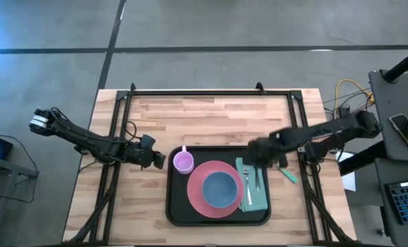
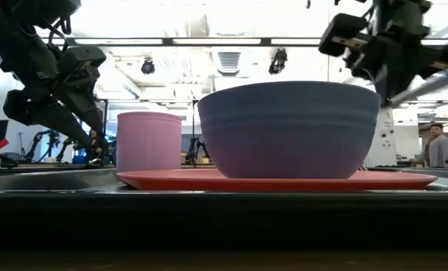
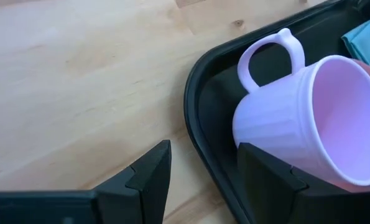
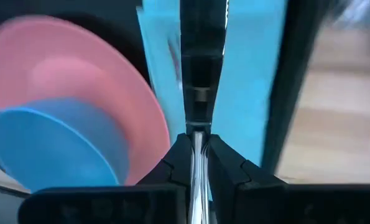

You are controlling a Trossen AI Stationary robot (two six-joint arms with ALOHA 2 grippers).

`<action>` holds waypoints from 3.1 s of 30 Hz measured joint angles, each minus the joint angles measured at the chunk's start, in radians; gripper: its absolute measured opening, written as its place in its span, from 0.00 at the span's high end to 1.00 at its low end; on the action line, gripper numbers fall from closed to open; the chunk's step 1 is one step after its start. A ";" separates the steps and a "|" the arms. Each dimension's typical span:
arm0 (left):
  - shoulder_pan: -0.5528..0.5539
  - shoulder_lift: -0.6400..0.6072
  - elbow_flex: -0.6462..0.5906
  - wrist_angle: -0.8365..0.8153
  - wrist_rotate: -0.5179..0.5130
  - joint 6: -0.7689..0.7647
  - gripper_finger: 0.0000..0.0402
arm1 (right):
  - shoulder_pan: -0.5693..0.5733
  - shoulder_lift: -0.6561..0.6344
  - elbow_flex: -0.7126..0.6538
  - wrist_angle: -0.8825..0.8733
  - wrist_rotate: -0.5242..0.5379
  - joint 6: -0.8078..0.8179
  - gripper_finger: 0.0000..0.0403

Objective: Set up tray
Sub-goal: Put the silver table knife next to the silver fork on the green napkin, then put the green table spoon to the right of the silver table knife on the green napkin

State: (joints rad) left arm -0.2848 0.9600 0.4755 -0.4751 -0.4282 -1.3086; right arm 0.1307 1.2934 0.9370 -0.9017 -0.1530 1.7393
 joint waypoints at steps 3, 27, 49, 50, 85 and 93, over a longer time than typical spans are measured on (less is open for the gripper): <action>0.004 0.000 0.000 0.000 0.000 0.015 0.59 | 0.086 0.045 -0.052 0.126 0.015 0.127 0.96; 0.007 0.000 0.000 0.000 0.007 0.017 0.59 | 0.188 0.260 -0.091 0.274 -0.030 0.188 0.95; 0.007 0.000 0.000 -0.008 0.007 0.017 0.59 | 0.187 0.216 -0.011 0.079 -0.005 0.037 0.55; 0.007 0.000 0.000 -0.008 0.007 0.017 0.59 | 0.186 0.211 -0.004 0.031 -0.008 0.004 0.55; 0.007 0.000 0.000 -0.004 0.009 0.008 0.59 | -0.211 0.192 -0.317 -0.061 -0.075 -0.647 0.58; 0.007 0.000 0.000 -0.004 0.009 -0.009 0.59 | -0.218 0.191 -0.328 -0.043 -0.092 -0.684 0.78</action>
State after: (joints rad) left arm -0.2779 0.9600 0.4755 -0.4786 -0.4187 -1.3180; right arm -0.0872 1.4841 0.6086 -0.9450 -0.2448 1.0548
